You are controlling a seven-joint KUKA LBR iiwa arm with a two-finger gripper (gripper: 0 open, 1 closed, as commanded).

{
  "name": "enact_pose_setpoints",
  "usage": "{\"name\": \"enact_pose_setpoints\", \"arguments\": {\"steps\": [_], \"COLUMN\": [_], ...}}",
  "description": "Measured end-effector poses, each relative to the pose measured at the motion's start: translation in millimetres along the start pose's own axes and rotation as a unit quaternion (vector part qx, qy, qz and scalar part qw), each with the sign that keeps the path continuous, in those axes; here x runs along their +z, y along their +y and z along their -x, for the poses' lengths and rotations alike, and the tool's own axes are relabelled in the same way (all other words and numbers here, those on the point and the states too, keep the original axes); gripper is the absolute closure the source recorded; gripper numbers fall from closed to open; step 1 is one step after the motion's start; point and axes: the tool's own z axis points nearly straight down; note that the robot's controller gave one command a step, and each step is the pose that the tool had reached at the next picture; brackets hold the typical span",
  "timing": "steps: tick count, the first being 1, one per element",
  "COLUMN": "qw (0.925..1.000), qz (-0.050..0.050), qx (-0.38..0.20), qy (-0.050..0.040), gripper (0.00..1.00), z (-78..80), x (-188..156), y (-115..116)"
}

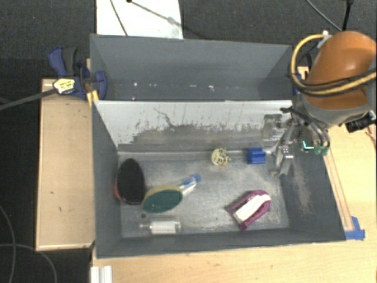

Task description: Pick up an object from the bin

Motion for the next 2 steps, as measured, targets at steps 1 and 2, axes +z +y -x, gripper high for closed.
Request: {"name": "enact_pose_setpoints", "arguments": {"steps": [1, 2], "qw": [0.995, 0.9948], "qz": [0.001, 0.001], "qx": [-0.1, -0.102], "qy": [0.0036, 0.0037], "gripper": [0.0, 1.0], "z": [-55.3, -53.9], "x": [141.0, 135.7], "y": [26.4, 26.2]}}
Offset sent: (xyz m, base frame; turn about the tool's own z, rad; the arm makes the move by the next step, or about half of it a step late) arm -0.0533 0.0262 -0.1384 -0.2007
